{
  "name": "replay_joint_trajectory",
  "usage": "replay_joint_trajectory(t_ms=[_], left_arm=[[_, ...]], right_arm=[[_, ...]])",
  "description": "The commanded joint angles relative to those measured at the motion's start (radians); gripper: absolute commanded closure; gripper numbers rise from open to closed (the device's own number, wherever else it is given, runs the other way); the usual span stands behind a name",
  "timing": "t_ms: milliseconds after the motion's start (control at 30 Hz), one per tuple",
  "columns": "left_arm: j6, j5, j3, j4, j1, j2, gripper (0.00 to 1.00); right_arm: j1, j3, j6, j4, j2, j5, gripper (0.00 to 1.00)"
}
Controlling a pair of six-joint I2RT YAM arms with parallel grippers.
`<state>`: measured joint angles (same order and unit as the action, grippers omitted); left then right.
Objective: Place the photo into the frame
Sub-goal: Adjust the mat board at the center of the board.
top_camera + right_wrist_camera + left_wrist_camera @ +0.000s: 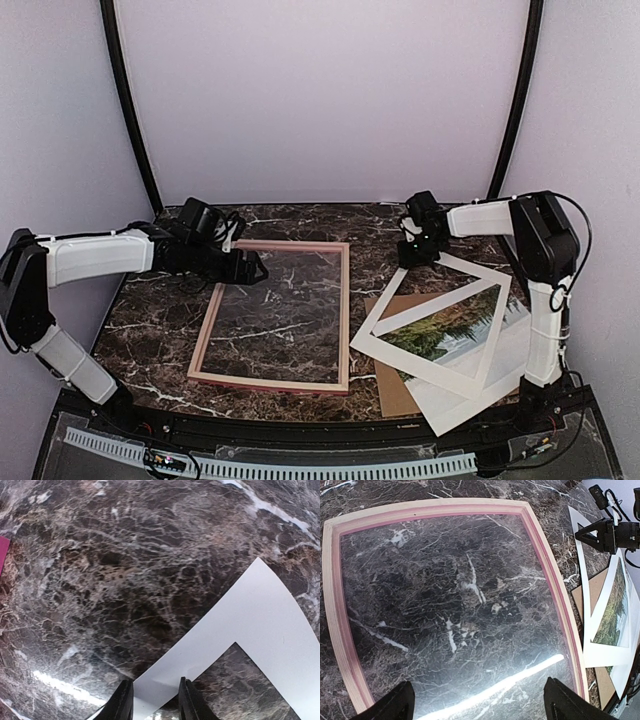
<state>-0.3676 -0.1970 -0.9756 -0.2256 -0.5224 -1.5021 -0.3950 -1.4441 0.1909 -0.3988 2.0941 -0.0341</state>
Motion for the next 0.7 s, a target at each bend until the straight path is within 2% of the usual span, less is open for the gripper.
replay_joint_trajectory(t_ms=[0, 167, 300, 467, 667], left_arm=[[0.026, -0.001, -0.049, -0.027, -0.035, -0.015, 0.08], [0.036, -0.013, -0.094, -0.029, -0.085, -0.067, 0.08], [0.043, -0.011, -0.135, -0.034, -0.147, -0.109, 0.07], [0.045, -0.009, -0.187, -0.01, -0.225, -0.157, 0.07], [0.045, -0.015, -0.27, 0.023, -0.34, -0.265, 0.05]], right_arm=[[-0.039, -0.016, -0.158, -0.103, 0.014, 0.104, 0.71], [-0.074, -0.001, -0.287, -0.167, -0.04, 0.14, 0.72], [-0.074, 0.061, -0.283, -0.134, -0.167, 0.168, 0.69], [-0.024, 0.148, -0.076, -0.12, -0.306, 0.089, 0.53], [0.081, 0.351, 0.19, -0.192, -0.48, -0.11, 0.46]])
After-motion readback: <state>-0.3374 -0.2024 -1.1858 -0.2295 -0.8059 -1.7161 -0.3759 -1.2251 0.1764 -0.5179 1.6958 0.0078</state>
